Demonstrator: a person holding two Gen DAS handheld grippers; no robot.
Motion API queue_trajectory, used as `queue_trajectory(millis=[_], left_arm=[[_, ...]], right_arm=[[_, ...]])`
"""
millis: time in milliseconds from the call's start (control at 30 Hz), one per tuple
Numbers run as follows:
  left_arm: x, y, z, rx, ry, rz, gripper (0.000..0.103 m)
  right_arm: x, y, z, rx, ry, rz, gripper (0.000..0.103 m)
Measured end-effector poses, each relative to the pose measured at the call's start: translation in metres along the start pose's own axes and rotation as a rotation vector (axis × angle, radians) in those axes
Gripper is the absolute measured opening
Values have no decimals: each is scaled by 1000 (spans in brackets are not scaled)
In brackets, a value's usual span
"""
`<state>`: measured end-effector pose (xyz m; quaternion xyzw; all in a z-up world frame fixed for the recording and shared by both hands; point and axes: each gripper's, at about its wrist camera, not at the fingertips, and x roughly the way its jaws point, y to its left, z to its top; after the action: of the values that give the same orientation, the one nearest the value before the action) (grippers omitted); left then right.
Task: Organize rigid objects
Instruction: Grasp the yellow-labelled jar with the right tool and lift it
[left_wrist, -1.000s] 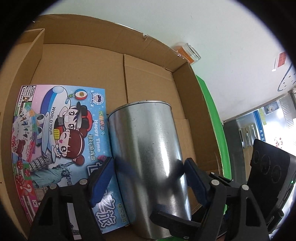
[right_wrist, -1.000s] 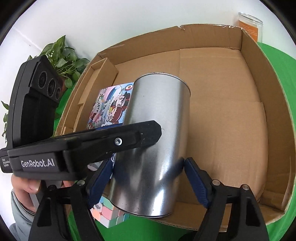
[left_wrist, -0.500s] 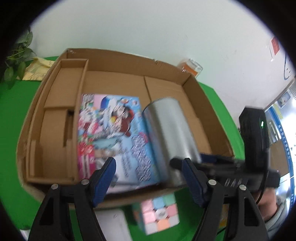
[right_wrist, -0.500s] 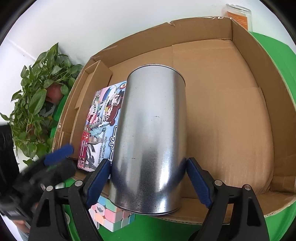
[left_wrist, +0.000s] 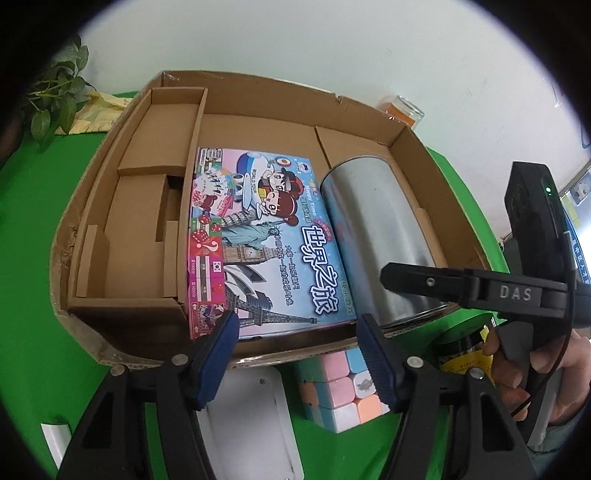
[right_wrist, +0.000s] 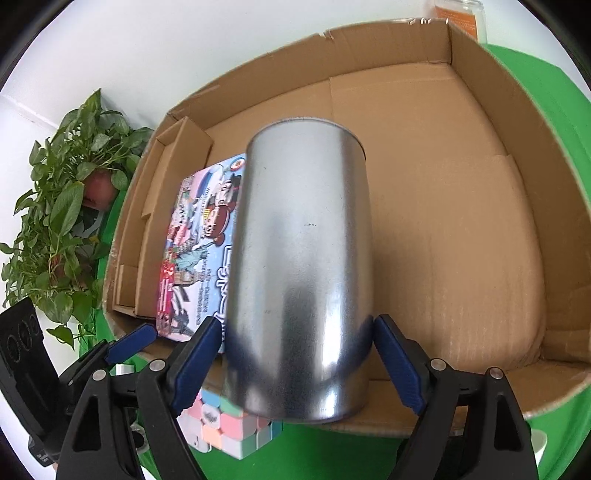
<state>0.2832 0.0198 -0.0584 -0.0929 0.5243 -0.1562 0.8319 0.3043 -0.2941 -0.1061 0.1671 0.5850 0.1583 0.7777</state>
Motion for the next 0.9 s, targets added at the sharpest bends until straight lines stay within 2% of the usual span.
queue_trajectory(millis=[67,133,167,200,233,267,333,400,533,633,667,767,833,900], left_arm=[[-7,-2,-1,12,-37,8,65],[-24,-6,-6,16,-111,35,67],[-35,-8,-10,26,-154,65,70],[-46,-12,-17,40,-193,100,80],[-58,-16,-23,55,-232,146,85],[-67,-21,-29,68,-266,182,85],[-82,-30,-43,104,-329,234,85],[-89,-36,-55,127,-333,236,85],[-89,-38,-71,75,-275,109,85],[-77,-46,-79,76,-183,-24,85],[-74,-48,-81,71,-155,-71,85],[-59,-46,-84,-23,-25,-311,85],[-51,-49,-88,-53,20,-386,85],[-42,-54,-91,-60,55,-420,85]], right_arm=[[-20,4,-1,-46,-52,-2,91],[-56,13,-16,-132,-171,-36,97],[-79,17,-31,-190,-251,-70,102],[-94,18,-42,-224,-298,-88,103],[-109,18,-57,-261,-339,-98,103],[-121,15,-74,-302,-368,-101,103],[-131,6,-96,-338,-381,-127,103],[-130,-7,-111,-333,-339,-165,101],[-109,-32,-128,-289,-220,-147,90],[-94,-39,-135,-285,-196,-222,85],[-92,-40,-136,-277,-176,-186,82],[-83,-31,-144,-272,-87,-16,75],[-77,-25,-148,-290,-58,30,76],[-68,-25,-147,-250,-37,72,76]])
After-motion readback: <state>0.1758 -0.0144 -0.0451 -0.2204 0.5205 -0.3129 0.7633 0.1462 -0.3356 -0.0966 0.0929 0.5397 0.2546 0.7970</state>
